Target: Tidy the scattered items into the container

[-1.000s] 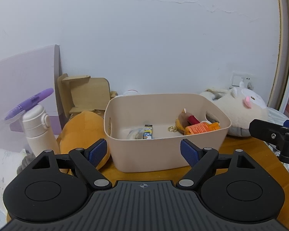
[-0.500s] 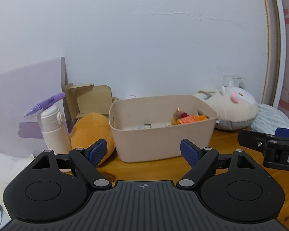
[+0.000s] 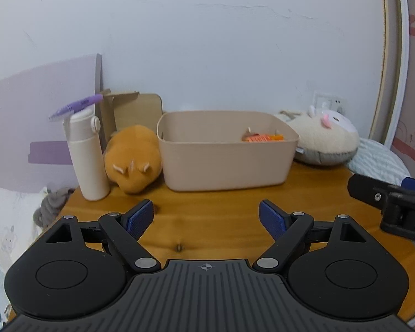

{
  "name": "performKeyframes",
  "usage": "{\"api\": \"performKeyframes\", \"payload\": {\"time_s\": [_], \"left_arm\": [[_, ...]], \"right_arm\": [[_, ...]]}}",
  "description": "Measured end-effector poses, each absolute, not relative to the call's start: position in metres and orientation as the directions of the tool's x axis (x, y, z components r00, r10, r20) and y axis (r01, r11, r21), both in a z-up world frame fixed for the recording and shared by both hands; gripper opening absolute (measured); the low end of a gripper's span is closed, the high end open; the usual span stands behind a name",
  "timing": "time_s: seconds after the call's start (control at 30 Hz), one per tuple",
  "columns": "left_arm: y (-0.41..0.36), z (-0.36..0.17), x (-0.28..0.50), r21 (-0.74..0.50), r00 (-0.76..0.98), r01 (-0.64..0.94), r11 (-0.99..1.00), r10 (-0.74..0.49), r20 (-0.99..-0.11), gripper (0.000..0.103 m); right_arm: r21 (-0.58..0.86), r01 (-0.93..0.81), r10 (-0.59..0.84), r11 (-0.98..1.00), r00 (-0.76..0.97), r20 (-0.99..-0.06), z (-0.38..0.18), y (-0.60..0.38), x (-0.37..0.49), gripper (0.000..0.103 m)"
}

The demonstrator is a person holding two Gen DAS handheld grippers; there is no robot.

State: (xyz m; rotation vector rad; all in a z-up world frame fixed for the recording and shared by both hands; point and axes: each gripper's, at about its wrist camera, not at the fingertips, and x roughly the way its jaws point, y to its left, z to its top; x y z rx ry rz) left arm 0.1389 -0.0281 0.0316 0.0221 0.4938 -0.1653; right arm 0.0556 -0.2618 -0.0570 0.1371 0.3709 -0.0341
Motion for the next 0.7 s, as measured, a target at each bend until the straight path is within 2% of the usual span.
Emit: {"api": "performKeyframes", "payload": {"time_s": [0.33, 0.7], "left_arm": [[-0.022, 0.037, 0.109, -0.047, 0.865, 0.141, 0.989, -0.146, -0.480, 0.085], [-0.027, 0.043, 0.078, -0.011, 0.875, 0.169, 0.986, -0.155, -0.458, 0.085]], "right_arm": [[0.121, 0.069, -0.021, 0.990, 0.932, -0.361, -0.064, -0.258, 0.029, 0.103], [0.124, 0.089, -0.041, 0.988, 0.938, -0.343, -0.063, -0.260, 0.007, 0.103]]}}
